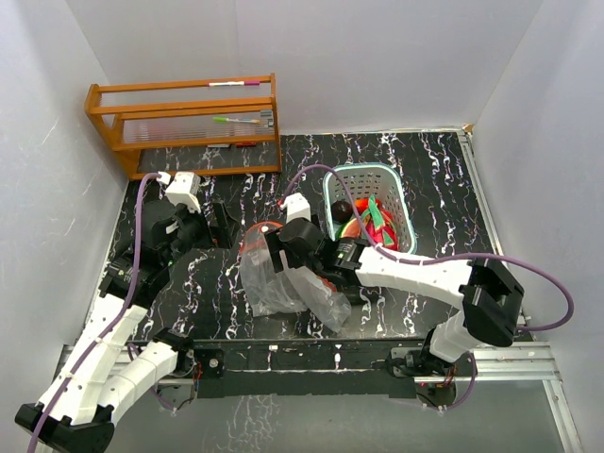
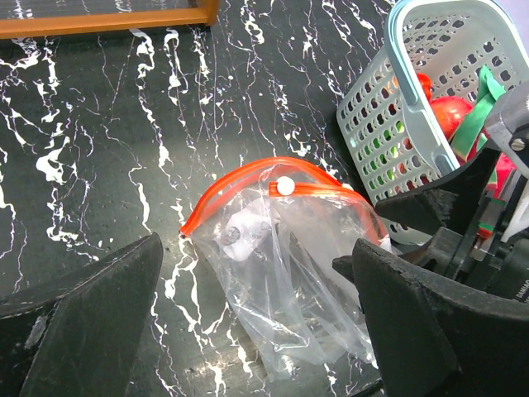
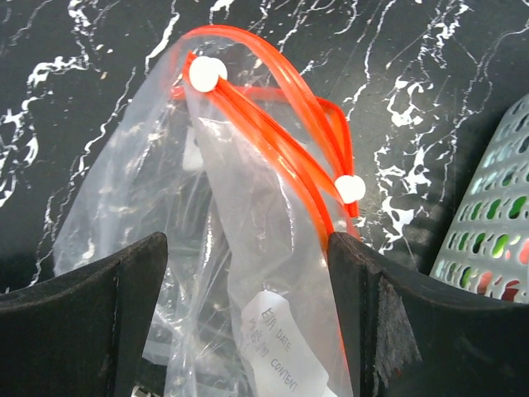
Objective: Place the food in the zip-top bag and seal the zipper
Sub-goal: Pick up the zipper food storage bag at the center of the board.
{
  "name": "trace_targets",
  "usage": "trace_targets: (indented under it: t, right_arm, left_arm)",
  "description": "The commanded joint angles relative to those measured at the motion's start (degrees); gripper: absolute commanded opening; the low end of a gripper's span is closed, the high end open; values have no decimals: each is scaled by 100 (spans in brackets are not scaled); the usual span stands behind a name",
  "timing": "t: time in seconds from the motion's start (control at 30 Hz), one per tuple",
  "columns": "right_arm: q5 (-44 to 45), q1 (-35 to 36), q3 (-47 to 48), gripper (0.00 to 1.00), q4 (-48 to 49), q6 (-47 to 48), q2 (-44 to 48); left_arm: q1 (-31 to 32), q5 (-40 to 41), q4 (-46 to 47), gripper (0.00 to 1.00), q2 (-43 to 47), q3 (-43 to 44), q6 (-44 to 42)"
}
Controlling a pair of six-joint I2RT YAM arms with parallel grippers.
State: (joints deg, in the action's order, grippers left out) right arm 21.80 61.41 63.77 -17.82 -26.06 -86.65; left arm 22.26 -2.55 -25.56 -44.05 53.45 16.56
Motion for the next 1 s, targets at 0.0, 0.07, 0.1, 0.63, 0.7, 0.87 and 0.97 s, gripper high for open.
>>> trace_targets:
  t: [0.0, 0.07, 0.1, 0.63, 0.7, 0.87, 0.97]
  right_arm:
    - [626, 6, 123, 79, -21, -18, -45]
    - [806, 3, 66, 76, -132, -90, -17]
    - [852, 2, 25, 73, -157, -99, 13]
    - [195, -20, -318, 8, -126, 696, 902]
    - [-1, -16, -255, 8, -20, 1076, 1244]
    - [-1223, -15, -97, 8, 236, 2057, 2266]
    - [-2012, -17, -284, 8, 483, 2637, 2797]
  left_arm:
    - [15, -53, 39, 97, 59, 14, 28]
    - [16, -32, 5, 97, 64, 29, 15]
    - [15, -23, -5, 97, 68, 42, 10]
    - [15, -71, -1, 97, 22, 138, -8]
    - [15, -172, 7, 97, -23, 213, 67]
    - [15, -519, 12, 97, -228, 483, 333]
    - [15, -781, 3, 97, -380, 669, 526]
